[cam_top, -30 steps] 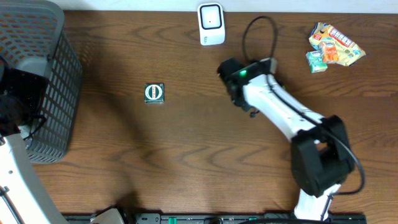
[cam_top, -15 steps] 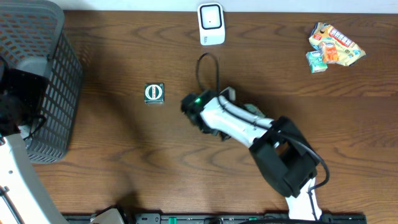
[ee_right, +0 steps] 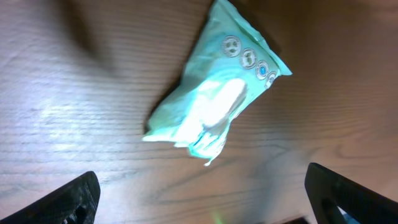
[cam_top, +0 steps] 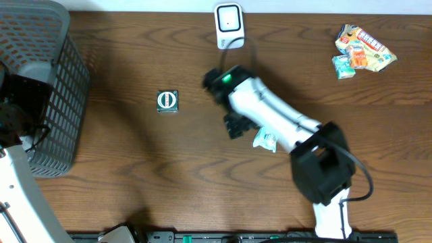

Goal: Scan the item barcode

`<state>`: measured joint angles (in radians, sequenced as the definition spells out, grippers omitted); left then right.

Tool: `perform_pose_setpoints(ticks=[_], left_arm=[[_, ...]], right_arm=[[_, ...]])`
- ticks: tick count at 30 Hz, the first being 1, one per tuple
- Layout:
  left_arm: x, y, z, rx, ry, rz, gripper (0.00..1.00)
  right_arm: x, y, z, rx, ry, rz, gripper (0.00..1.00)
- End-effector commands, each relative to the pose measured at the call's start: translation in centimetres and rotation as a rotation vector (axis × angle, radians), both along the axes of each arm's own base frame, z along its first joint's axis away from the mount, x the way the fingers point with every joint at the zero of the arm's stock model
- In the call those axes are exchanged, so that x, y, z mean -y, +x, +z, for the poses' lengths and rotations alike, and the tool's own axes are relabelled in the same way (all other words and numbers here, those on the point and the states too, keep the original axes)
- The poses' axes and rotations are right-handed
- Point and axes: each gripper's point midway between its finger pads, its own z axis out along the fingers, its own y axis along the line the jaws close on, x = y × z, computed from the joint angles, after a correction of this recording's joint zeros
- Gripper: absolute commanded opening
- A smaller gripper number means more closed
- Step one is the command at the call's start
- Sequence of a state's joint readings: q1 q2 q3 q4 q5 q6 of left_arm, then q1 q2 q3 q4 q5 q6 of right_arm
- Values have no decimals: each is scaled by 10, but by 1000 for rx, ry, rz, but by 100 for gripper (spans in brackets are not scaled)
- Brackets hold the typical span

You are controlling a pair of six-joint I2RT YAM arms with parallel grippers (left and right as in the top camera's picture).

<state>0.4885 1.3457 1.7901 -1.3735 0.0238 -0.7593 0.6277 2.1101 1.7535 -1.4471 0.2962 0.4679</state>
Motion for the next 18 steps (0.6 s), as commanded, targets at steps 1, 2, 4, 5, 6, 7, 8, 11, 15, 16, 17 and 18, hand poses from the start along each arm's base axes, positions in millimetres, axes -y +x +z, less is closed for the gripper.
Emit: perform_pose_setpoints(ticks=[1,2,4,5,6,7,8,11,15,16,17,18], left_arm=[[-2,-1,0,-2,3,8,98],[-2,-1,0,-2,3,8,98],[-2,-1,0,-2,3,8,98],[-2,-1,0,-2,3,8,98],[-2,-1,0,-2,3,8,98],[-2,-1,0,-2,3,8,98],[-2,-1,0,-2,3,8,98],[-2,-1,0,-2,3,8,98],[-2,-1,0,-2,3,8,98],[-2,-1,0,-2,3,8,98],[-2,-1,0,-2,3,8,97],[-2,-1,0,-2,3,8,97]], right_arm=[[17,4,-3,-127,181,-53,98],[22,6,-4,-148,218,-67,97],[27,6,-9,-205,331,-90,96],[27,5,-12,-230,391,-102,94],[29,3,-14,-268,486,-133,91],[30,3,-16,-282,524,-157,88],[33,3,-20,-289,558,-190,85],[38,1,-33,-303,626,-250,83],[38,-5,-51,-310,685,-287,78],[38,-5,-56,-307,693,-296,74],[38,-6,-59,-305,695,-303,71],[38,-6,-61,-300,696,-312,66]])
